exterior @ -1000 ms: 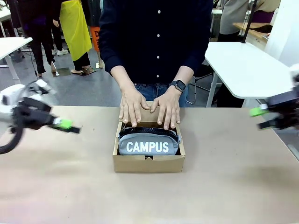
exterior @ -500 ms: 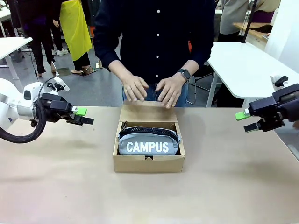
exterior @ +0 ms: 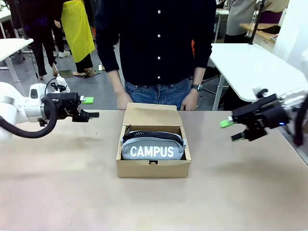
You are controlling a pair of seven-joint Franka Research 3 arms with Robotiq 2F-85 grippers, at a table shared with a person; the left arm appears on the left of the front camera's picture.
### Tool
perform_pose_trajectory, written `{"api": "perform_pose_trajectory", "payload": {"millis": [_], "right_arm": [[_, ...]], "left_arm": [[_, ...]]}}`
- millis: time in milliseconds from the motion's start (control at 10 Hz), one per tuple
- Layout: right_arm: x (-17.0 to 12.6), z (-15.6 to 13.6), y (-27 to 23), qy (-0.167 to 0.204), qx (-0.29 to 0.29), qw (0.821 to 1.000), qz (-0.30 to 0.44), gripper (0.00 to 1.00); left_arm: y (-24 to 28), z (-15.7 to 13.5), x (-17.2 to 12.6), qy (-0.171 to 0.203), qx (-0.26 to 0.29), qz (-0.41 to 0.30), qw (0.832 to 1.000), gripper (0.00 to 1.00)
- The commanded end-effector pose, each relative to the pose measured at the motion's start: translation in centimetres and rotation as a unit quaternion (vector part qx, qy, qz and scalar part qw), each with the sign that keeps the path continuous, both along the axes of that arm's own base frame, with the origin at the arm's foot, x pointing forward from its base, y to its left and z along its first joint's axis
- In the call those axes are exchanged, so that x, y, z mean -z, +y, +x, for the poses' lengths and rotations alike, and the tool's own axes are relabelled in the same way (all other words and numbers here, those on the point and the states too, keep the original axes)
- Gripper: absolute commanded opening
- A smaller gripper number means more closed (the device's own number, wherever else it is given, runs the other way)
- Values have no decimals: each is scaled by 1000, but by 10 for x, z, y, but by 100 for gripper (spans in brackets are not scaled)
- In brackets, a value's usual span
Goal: Pack the items into the box.
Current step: Close the Mailer Box.
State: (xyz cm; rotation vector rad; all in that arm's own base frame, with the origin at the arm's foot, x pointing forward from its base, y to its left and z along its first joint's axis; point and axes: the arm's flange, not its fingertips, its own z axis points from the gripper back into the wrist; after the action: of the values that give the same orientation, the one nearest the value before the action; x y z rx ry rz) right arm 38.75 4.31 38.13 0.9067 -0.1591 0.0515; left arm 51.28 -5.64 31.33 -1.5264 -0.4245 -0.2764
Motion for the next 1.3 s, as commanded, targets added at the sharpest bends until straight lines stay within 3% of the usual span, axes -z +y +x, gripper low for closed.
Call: {"api": "perform_pose_trajectory", "payload": {"millis": [0, 200, 400, 500, 600, 800, 1200], "right_arm": [[27, 61, 25, 17, -19, 1000, 15, 100], [53, 100, 45, 11, -16, 999, 34, 100], [80, 141, 53, 30, -18, 993, 112, 100], [89, 158, 56, 16, -4, 990, 140, 100], [97, 171, 65, 9, -1, 989, 146, 100], [115, 195, 89, 30, -34, 983, 179, 100], [122, 196, 112, 40, -47, 984, 167, 100]], "left_arm": [[-18, 40, -2, 55, -56, 1, 997, 100], [-24, 76, 8, 109, -38, 19, 993, 100], [-31, 112, 30, 167, -16, 27, 985, 100], [-37, 122, 41, 188, -10, 33, 982, 100], [-45, 126, 49, 198, 4, 40, 979, 100], [-64, 127, 62, 212, 39, 49, 975, 100], [-79, 117, 69, 212, 69, 67, 973, 100]]}}
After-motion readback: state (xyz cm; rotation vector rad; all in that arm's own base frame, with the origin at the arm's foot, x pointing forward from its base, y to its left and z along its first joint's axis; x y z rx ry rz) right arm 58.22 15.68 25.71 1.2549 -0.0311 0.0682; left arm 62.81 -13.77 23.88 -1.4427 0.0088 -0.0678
